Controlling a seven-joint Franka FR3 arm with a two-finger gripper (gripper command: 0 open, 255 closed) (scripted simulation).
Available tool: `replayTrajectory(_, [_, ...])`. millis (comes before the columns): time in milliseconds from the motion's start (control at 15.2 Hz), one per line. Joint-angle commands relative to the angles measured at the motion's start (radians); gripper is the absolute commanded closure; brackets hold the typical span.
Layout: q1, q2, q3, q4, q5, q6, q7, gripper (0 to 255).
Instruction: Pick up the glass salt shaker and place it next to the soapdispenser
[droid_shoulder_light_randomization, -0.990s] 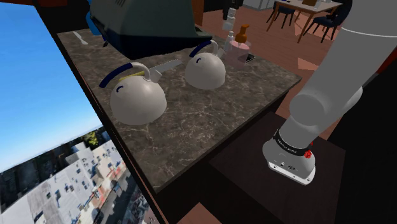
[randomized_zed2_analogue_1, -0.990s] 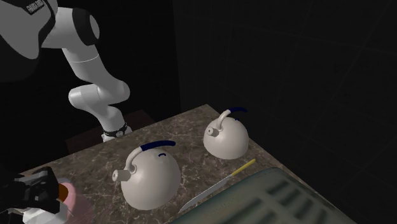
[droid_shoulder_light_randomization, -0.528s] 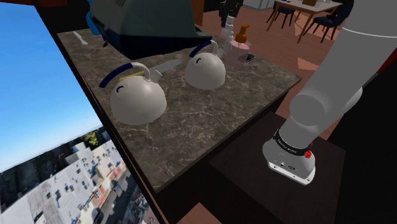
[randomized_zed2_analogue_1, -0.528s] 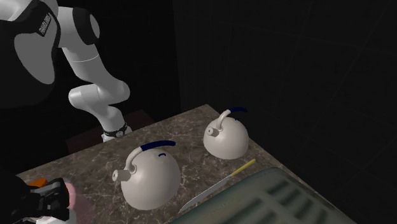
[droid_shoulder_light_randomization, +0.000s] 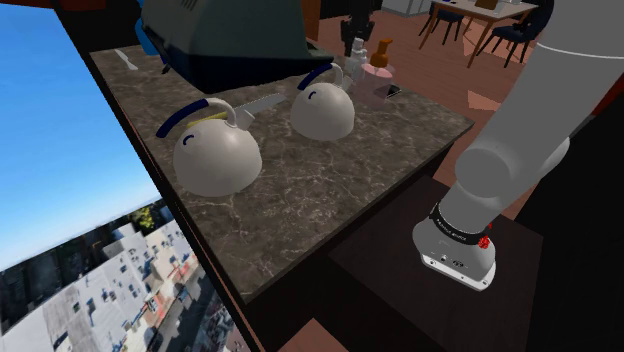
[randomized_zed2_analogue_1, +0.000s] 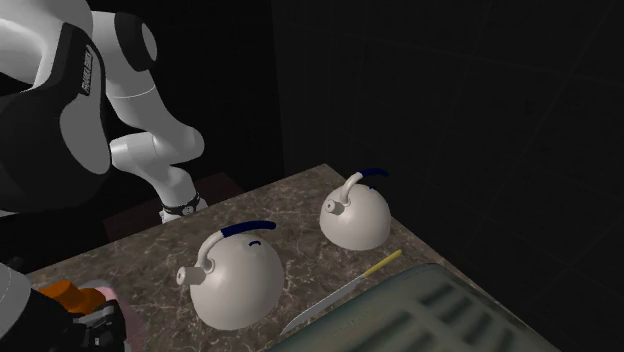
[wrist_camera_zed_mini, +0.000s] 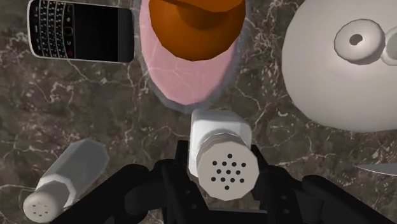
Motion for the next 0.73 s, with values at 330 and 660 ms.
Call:
replayTrajectory(330, [-0.001, 0.017, 0.000, -0.078, 0.003, 0.087, -0.008, 255])
replayTrajectory(660, [-0.001, 0.035, 0.000, -0.123, 0.007, 0.149, -0.015, 255])
